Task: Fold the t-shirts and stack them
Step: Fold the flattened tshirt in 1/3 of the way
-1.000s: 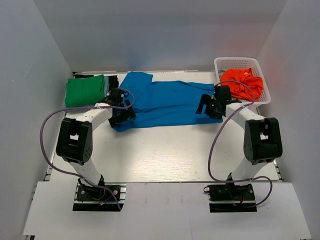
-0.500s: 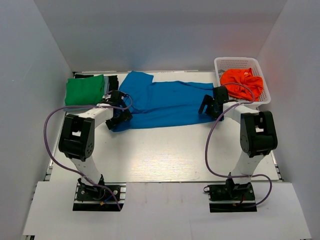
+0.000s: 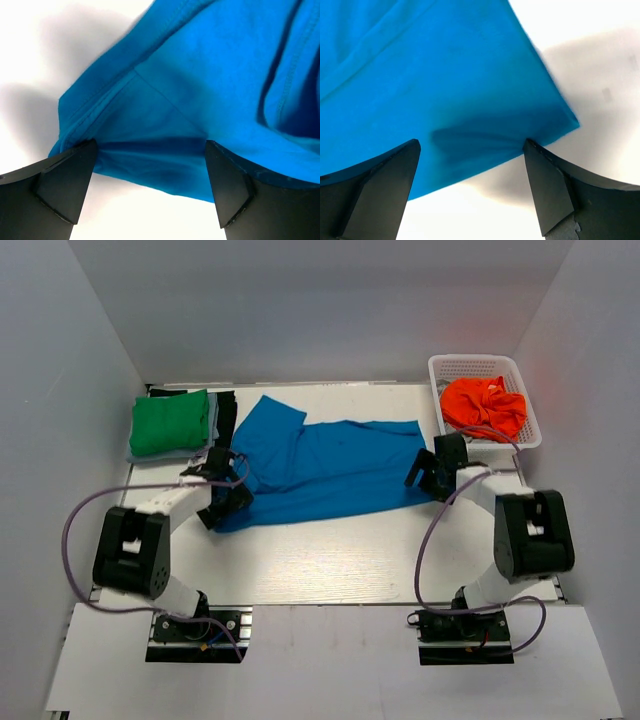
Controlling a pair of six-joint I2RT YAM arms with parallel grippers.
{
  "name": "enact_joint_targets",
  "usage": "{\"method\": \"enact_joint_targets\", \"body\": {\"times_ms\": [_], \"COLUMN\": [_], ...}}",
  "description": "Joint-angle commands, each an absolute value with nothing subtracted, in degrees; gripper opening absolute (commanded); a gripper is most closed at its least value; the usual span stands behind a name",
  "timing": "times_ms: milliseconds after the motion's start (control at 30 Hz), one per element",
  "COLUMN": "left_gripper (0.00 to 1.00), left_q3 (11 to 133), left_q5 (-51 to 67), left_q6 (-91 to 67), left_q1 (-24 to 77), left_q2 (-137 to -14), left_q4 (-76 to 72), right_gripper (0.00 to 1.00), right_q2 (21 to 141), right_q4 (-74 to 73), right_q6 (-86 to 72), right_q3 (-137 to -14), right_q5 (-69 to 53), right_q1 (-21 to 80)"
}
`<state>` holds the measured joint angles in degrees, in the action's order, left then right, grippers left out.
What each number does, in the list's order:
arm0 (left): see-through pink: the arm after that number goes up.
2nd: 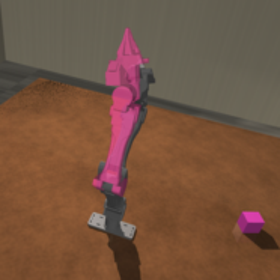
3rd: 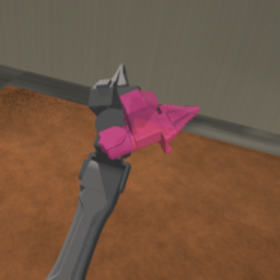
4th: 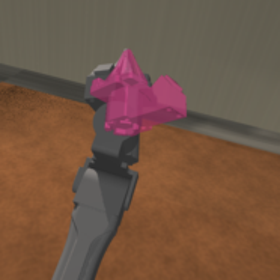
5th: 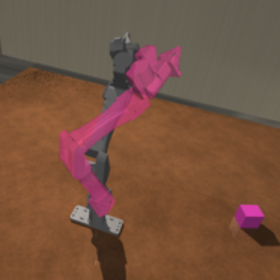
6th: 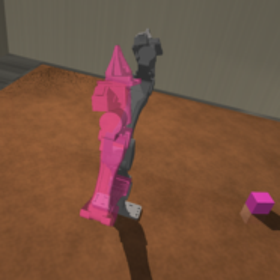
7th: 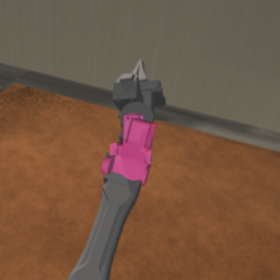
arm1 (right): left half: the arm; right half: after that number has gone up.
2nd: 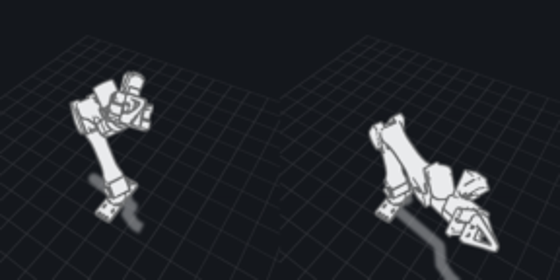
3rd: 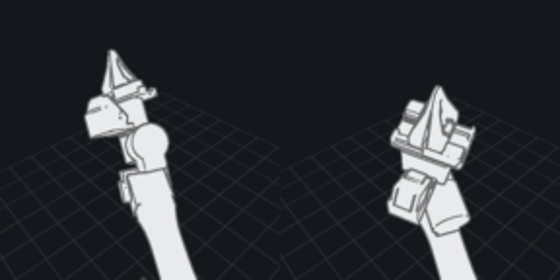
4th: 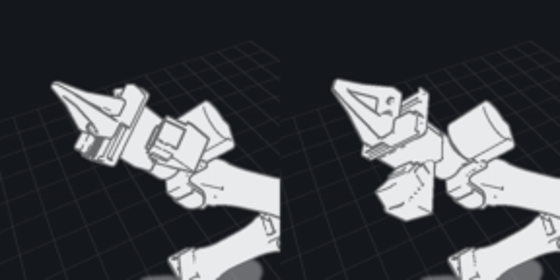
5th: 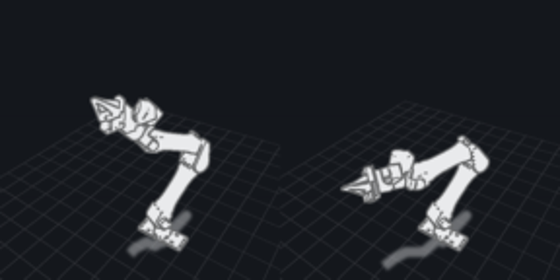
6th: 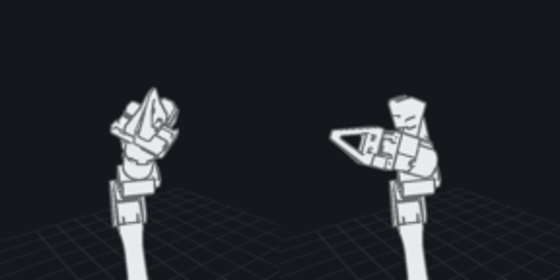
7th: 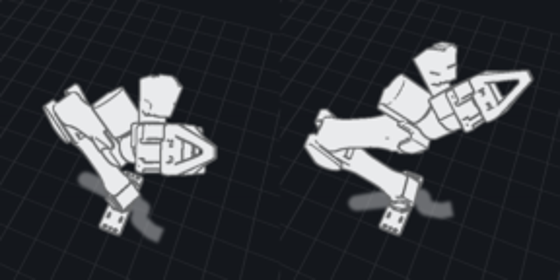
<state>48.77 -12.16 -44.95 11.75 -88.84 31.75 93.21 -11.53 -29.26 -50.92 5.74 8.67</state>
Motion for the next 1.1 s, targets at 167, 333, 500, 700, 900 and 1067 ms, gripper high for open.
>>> {"method": "enact_joint_targets", "body": {"times_ms": [167, 333, 500, 700, 900, 1067], "left_gripper": [1.0, 1.0, 1.0, 1.0, 0.84, 0.48], "left_q3": [34.02, 35.58, 38.41, 39.89, 42.97, 45.6], "left_q5": [-0.56, 4.04, 6.41, 8.97, 6.86, 4.66], "left_q6": [-51.51, -46.68, -44.12, -42.19, -41.13, -41.13], "left_q1": [11.95, 13.0, 13.01, 14.14, 14.77, 15.29], "left_q2": [-68.93, -54.44, -53.52, -65.88, -74.35, -79.79], "left_q4": [47.19, 44.91, 39.04, 30.42, 26.29, 25.14], "right_gripper": [0.9, 0.9, 0.9, 0.9, 0.9, 0.9], "right_q2": [73.14, 59.17, 54.67, 54.31, 56.25, 58.44], "right_q4": [-21.71, -18.47, -17.58, -14.86, -14.33, -14.41], "right_q6": [-34.54, -30.68, -27.69, -27.68, -28.39, -28.48], "right_q3": [-33.95, -29.44, -32.52, -32.87, -33.05, -33.31], "right_q5": [8.35, 1.5, -1.84, -3.25, -2.81, -2.11], "right_q1": [7.91, 8.26, 9.23, 9.49, 9.4, 9.23]}}
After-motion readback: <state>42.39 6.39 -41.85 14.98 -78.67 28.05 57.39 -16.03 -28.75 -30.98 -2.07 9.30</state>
